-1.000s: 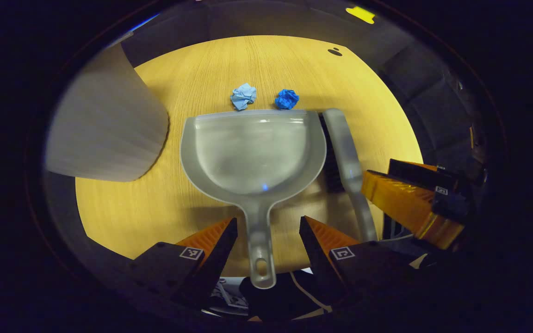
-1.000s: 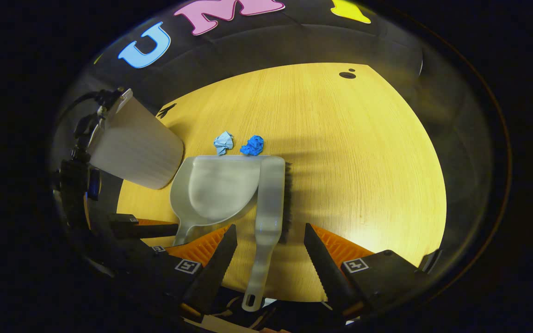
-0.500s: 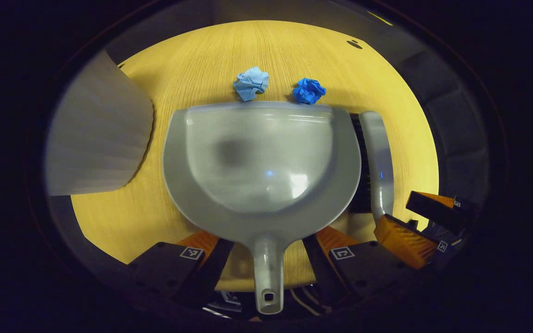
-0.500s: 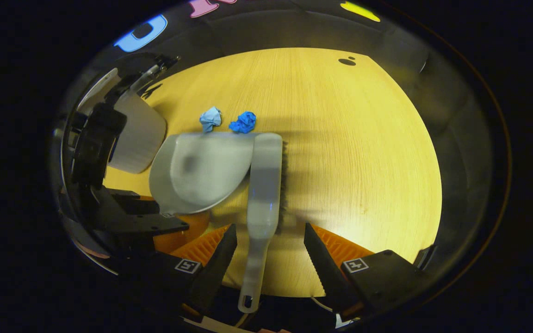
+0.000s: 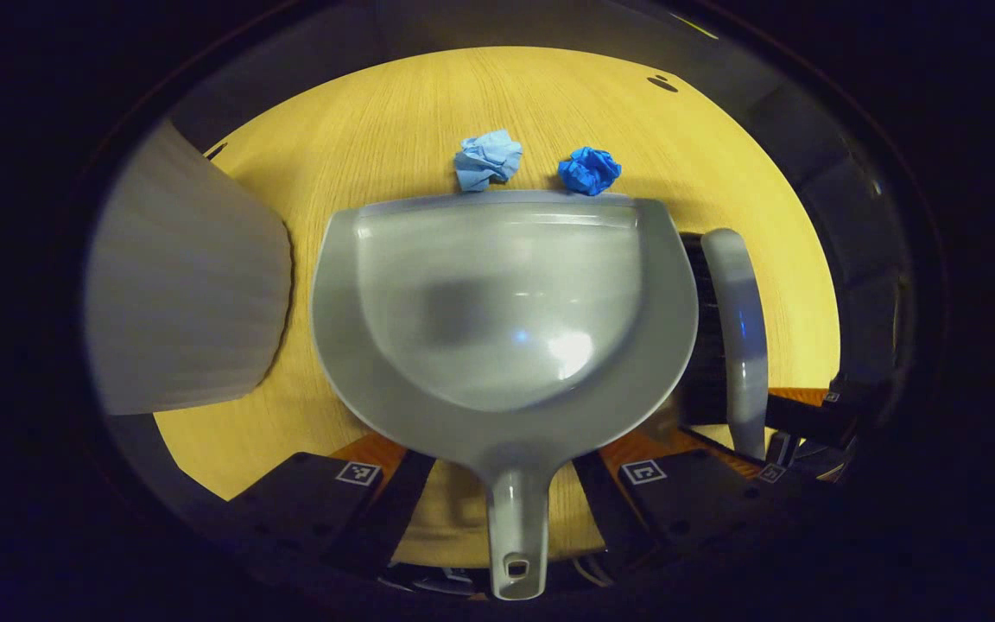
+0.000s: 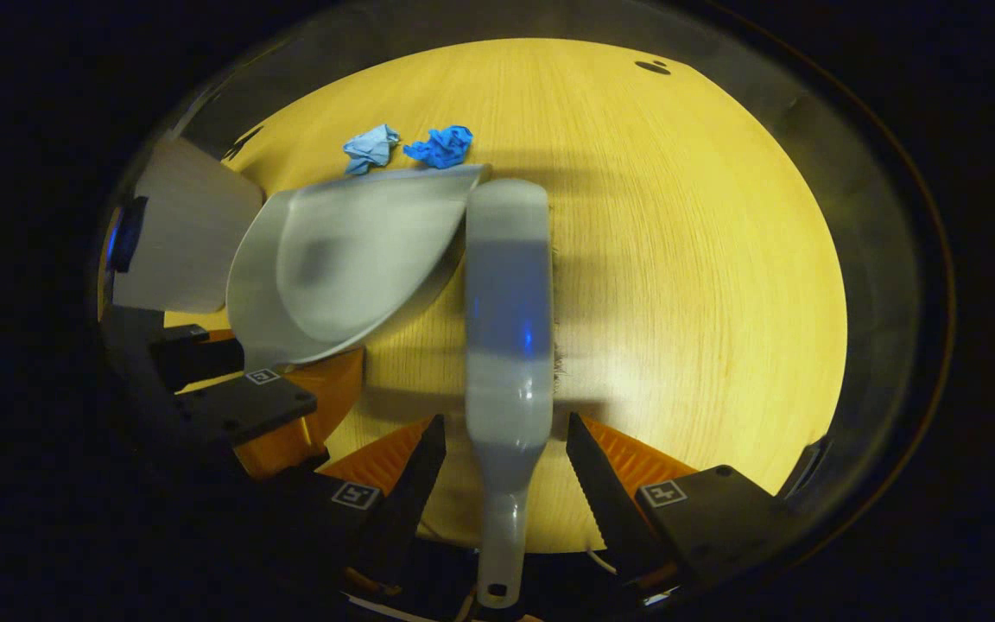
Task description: Pick up the small broom and dustpan from the desktop, sweep the trash into the dustpan with the broom, and then empty the trash into the garbage bin.
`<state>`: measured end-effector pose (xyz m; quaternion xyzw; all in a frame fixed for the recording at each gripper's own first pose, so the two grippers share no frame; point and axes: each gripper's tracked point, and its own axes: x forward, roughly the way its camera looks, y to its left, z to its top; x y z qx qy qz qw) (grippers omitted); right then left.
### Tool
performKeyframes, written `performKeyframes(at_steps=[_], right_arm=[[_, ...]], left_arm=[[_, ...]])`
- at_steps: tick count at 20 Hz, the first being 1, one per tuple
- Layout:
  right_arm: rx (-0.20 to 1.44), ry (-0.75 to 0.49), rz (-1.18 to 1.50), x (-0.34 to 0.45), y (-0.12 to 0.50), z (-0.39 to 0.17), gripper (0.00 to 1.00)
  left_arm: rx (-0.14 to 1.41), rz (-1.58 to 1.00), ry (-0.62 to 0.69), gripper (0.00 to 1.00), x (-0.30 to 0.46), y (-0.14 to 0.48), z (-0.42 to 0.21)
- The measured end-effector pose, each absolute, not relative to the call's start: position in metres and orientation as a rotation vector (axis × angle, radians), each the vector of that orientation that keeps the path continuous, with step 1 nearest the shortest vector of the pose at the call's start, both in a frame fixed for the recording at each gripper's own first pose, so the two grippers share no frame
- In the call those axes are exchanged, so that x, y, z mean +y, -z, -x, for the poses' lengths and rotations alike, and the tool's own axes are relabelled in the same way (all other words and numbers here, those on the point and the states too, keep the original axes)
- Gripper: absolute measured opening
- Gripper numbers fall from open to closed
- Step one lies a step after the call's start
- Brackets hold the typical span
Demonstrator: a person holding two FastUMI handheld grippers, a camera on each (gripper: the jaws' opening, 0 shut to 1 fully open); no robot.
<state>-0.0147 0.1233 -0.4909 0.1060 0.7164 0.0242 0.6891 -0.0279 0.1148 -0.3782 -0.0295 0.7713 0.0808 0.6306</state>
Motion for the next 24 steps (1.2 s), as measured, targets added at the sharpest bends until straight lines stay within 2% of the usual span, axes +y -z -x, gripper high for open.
performKeyframes(at_steps=[1, 2, 3, 5, 7, 8, 9, 10, 11, 12, 13, 14, 15, 17, 18, 19, 20, 21, 23, 24], right_arm=[[1.635, -0.033, -0.223, 0.122, 0.494, 0.020, 0.84], [1.612, -0.030, -0.215, 0.120, 0.497, 0.016, 0.93], [1.638, -0.029, -0.210, 0.120, 0.496, 0.022, 0.89], [1.641, 0.008, -0.192, 0.114, 0.500, 0.022, 0.89], [1.652, 0.038, -0.183, 0.110, 0.500, 0.023, 0.72], [1.662, 0.023, -0.174, 0.111, 0.500, 0.022, 0.59], [1.678, -0.008, -0.156, 0.110, 0.500, 0.023, 0.64], [1.688, -0.031, -0.142, 0.110, 0.499, 0.024, 0.63], [1.691, -0.035, -0.135, 0.110, 0.499, 0.028, 0.58], [1.686, -0.029, -0.139, 0.110, 0.500, 0.030, 0.53], [1.679, -0.030, -0.138, 0.111, 0.500, 0.029, 0.59], [1.671, -0.030, -0.122, 0.109, 0.501, 0.029, 0.53], [1.661, -0.037, -0.117, 0.108, 0.498, 0.030, 0.59], [1.633, -0.089, -0.099, 0.109, 0.497, 0.029, 0.56], [1.625, -0.102, -0.101, 0.109, 0.496, 0.032, 0.29], [1.622, -0.127, -0.103, 0.109, 0.492, 0.033, 0.26], [1.622, -0.142, -0.109, 0.108, 0.491, 0.033, 0.29], [1.632, -0.156, -0.120, 0.107, 0.491, 0.033, 0.25], [1.628, -0.158, -0.146, 0.107, 0.493, 0.033, 0.25], [1.617, -0.148, -0.152, 0.106, 0.493, 0.033, 0.31]], left_arm=[[1.766, 0.064, -0.179, 0.84, 0.114, 0.376, 0.028], [1.768, 0.065, -0.175, 0.84, 0.115, 0.378, 0.029], [1.771, 0.064, -0.172, 0.84, 0.114, 0.377, 0.029], [1.783, 0.066, -0.178, 0.84, 0.113, 0.377, 0.027], [1.802, 0.067, -0.177, 0.82, 0.113, 0.376, 0.027], [1.808, 0.067, -0.173, 0.82, 0.113, 0.376, 0.027], [1.803, 0.063, -0.167, 0.82, 0.113, 0.378, 0.027], [1.787, 0.067, -0.173, 0.80, 0.112, 0.376, 0.027], [1.778, 0.075, -0.180, 0.64, 0.110, 0.378, 0.030], [1.775, 0.076, -0.182, 0.55, 0.109, 0.377, 0.030], [1.777, 0.071, -0.173, 0.41, 0.107, 0.375, 0.032], [1.778, 0.059, -0.158, 0.32, 0.108, 0.376, 0.033], [1.779, 0.055, -0.147, 0.32, 0.108, 0.375, 0.033], [1.778, 0.041, -0.111, 0.30, 0.110, 0.375, 0.033], [1.778, 0.029, -0.087, 0.30, 0.110, 0.376, 0.034], [1.778, 0.016, -0.068, 0.30, 0.111, 0.377, 0.033], [1.776, 0.005, -0.047, 0.29, 0.112, 0.377, 0.034], [1.777, -0.009, -0.031, 0.28, 0.114, 0.376, 0.035], [1.777, -0.009, -0.018, 0.27, 0.115, 0.376, 0.037], [1.774, -0.004, -0.009, 0.27, 0.115, 0.376, 0.041]])
